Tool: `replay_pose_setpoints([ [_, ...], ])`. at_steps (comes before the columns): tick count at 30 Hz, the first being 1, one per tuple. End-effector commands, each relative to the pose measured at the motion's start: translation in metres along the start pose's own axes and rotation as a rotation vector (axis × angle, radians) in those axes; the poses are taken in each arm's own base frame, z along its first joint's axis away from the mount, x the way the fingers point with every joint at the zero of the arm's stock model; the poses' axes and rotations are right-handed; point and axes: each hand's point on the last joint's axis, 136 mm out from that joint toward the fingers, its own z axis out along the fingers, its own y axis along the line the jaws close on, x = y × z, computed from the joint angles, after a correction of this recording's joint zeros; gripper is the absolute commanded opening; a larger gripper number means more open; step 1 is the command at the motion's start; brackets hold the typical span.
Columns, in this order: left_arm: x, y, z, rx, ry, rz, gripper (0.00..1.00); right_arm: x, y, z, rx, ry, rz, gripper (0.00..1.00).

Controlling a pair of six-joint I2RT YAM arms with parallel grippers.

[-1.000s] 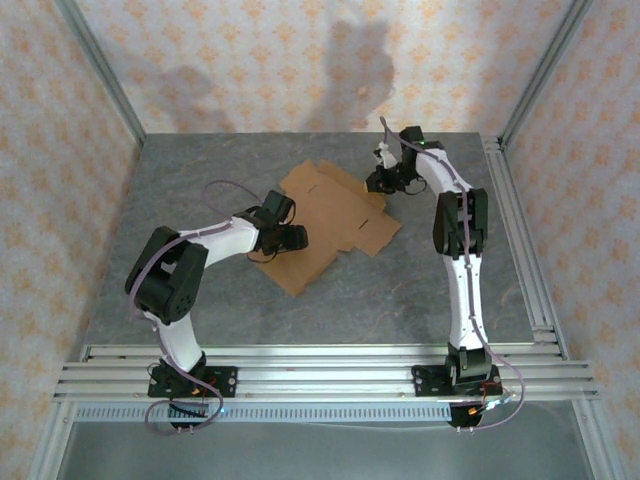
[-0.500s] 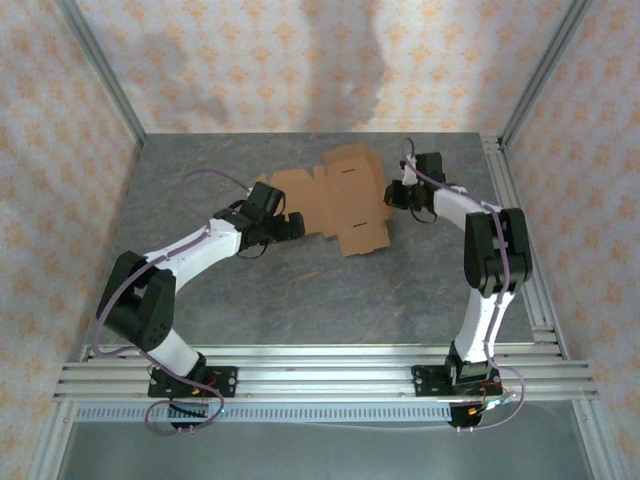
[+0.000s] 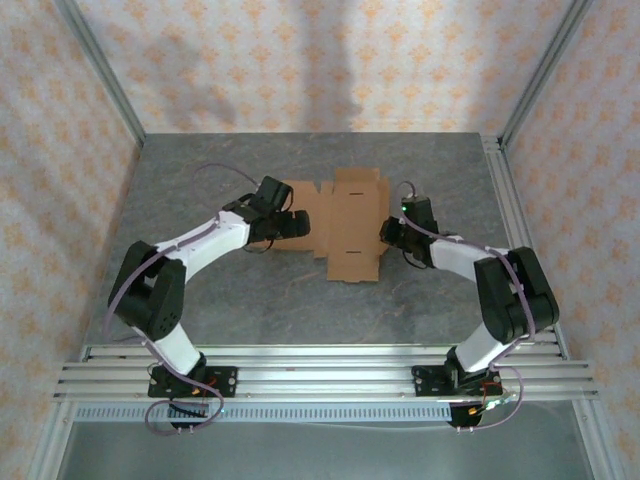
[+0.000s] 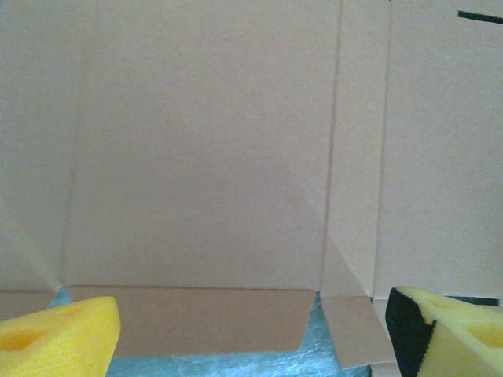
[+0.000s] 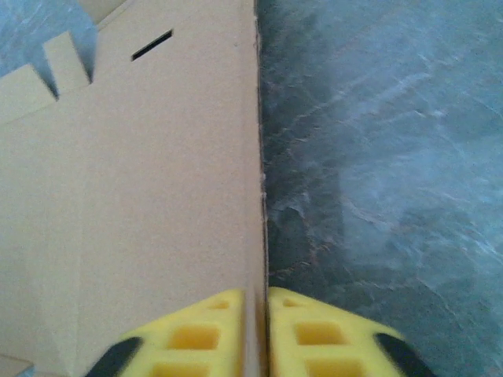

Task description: Fold the paper box

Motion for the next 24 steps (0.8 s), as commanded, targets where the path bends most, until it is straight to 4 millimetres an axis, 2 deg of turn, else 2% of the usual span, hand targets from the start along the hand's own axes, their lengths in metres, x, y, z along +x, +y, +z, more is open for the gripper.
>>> replay_pose_setpoints([
  [1,0.003,-0.013,0.010,0.026,0.041,0.034,0.87,-0.017,0.000,-0.009,0.026,-0.052,-0.012,0.35],
  [2,0.004,-0.016,0.014,0.031,0.049,0.032,0.86,-0.019,0.001,-0.009,0.026,-0.043,-0.022,0.44],
  [4,0.006,-0.016,0.025,0.025,0.063,0.019,0.86,-0.025,0.002,-0.009,0.025,-0.042,-0.019,0.53],
  [9,0.015,-0.007,0.046,-0.008,0.094,0.005,0.84,-0.041,-0.001,-0.002,-0.008,-0.031,0.037,0.61],
  [13,0.025,0.002,0.057,-0.032,0.129,0.000,0.82,-0.045,-0.013,0.009,0.005,0.019,0.055,0.61],
  [18,0.046,0.015,0.072,-0.060,0.196,-0.060,0.80,-0.041,-0.010,0.019,-0.008,0.077,0.040,0.60],
  [21,0.056,0.017,0.078,-0.060,0.235,-0.083,0.80,-0.038,-0.012,0.023,0.006,0.107,0.035,0.57],
  [24,0.058,0.015,0.078,-0.053,0.246,-0.096,0.80,-0.036,-0.016,0.027,0.031,0.133,0.019,0.48],
])
